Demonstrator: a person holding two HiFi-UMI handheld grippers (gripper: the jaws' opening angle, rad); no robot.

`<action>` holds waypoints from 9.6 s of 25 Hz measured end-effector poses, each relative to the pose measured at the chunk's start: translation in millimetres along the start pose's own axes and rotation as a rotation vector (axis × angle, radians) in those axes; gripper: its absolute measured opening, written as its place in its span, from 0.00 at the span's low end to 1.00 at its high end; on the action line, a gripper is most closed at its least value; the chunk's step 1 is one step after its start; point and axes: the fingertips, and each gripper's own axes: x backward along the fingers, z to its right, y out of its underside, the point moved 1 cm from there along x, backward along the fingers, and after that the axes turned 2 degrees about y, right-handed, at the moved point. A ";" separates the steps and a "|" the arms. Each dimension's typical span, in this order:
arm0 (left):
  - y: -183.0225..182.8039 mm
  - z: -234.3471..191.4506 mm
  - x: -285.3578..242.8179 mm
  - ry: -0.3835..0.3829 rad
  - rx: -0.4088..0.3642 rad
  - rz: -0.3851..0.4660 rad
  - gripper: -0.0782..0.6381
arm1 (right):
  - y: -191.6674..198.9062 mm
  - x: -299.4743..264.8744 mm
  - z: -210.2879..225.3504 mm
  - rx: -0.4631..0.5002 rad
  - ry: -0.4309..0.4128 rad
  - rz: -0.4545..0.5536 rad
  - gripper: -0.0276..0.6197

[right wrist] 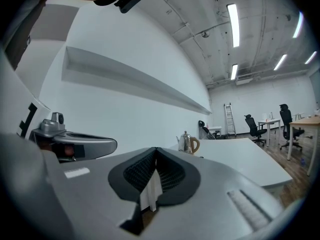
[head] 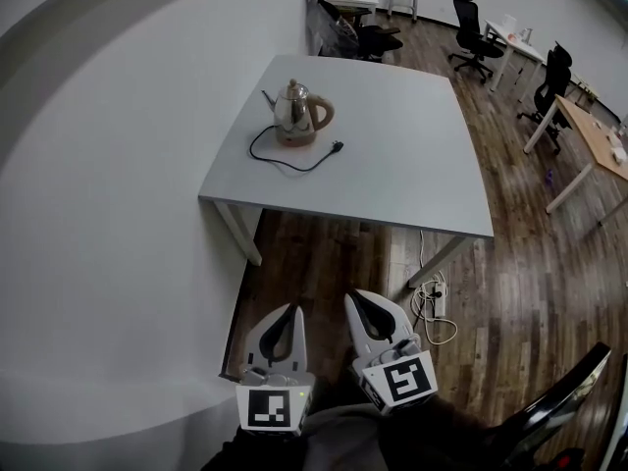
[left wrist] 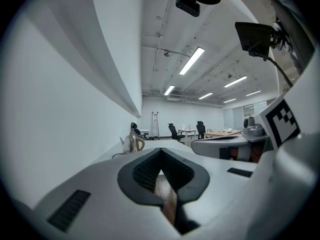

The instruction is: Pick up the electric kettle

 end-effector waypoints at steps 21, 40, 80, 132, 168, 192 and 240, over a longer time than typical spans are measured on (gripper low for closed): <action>7.4 -30.1 -147.5 -0.026 -0.005 -0.081 0.11 | 14.4 -115.1 100.8 -0.061 -0.015 -0.038 0.05; -12.6 -55.8 -255.1 -0.064 -0.038 -0.104 0.11 | -0.5 -207.0 175.5 -0.082 -0.068 -0.014 0.05; -18.2 -229.5 -380.5 0.029 0.010 -0.097 0.11 | -13.8 -410.3 178.8 -0.039 0.062 -0.054 0.05; 63.7 -342.8 -570.1 0.154 0.095 -0.014 0.37 | 107.7 -563.5 287.4 -0.087 0.313 -0.130 0.34; 53.1 -408.2 -629.6 0.191 0.254 0.130 0.56 | 118.8 -581.2 372.4 0.010 0.626 -0.124 0.54; 31.8 -432.7 -678.0 0.275 0.190 0.139 0.33 | 83.8 -658.7 367.0 0.137 0.496 -0.068 0.28; -163.2 -304.3 -495.2 0.141 0.148 0.225 0.10 | -94.5 -494.5 303.0 0.094 0.339 0.036 0.07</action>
